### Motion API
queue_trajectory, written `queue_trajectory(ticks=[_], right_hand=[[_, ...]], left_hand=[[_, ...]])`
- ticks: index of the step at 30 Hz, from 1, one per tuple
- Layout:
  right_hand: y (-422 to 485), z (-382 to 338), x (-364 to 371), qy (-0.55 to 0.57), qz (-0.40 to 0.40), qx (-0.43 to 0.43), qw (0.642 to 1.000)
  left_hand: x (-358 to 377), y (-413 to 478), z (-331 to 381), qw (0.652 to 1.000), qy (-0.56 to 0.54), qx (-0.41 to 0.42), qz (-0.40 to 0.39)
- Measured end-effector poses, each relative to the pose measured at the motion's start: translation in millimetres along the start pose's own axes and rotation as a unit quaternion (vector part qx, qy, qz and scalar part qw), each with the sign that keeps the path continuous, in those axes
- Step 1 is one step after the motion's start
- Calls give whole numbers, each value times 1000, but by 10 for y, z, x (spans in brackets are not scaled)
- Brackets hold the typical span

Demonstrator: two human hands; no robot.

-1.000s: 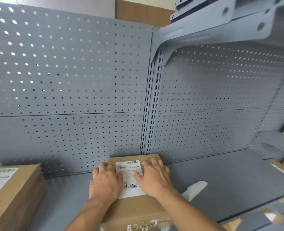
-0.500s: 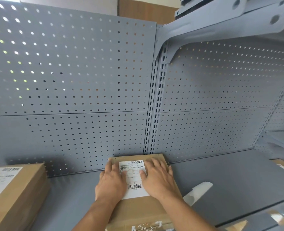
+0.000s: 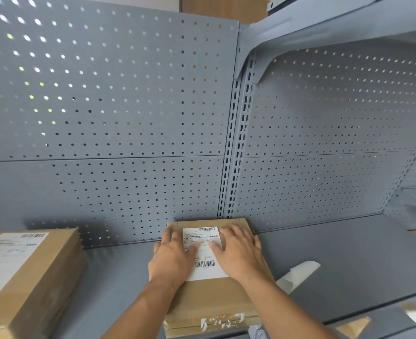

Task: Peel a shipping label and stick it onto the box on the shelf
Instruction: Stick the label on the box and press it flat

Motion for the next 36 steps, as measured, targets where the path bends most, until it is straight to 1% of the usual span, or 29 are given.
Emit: queue_trajectory(ticks=[3,6,9,13,16,19,23,27,32,36], right_hand=[[10,37,-30,39,16,-7,999],[54,58,-19,49,0,-9,999],[140,11,-92,22,-14,-5,1000],[286,-121,-147,-20,-11,16,1000],[352,-152,-1,-37,-36,26,998],[349,-135,87,-66,-17,20,997],[349,-134,111,-68,-27,19,997],[366,-83,97,-30,2,15,999],[351,-99,94,-26,17,22,999],[307,-150,84,-56,14,-16,998]], left_hand=[[-8,6,-10,1000,1,7,0],[-34,26,-26,1000,15,10,-11],[-81,74,-23,999,29,7,-14],[-151,244,51,999,43,-1,10],[-58,347,51,1000,25,-9,-9],[59,369,-9,999,24,-14,-26],[82,352,-18,999,27,-15,-37],[49,335,-3,1000,18,-1,-26],[14,296,12,1000,-1,-6,-6],[52,312,8,1000,22,-10,-20]])
Point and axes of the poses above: each hand's wrist, its own y-axis towards the middle knuckle, its own x-axis out of the palm, z = x × y, the point moved 5 cm from there along y, towards the middle knuckle, and after that the axes turned 11 degrees about x, right-handed, at the moved point
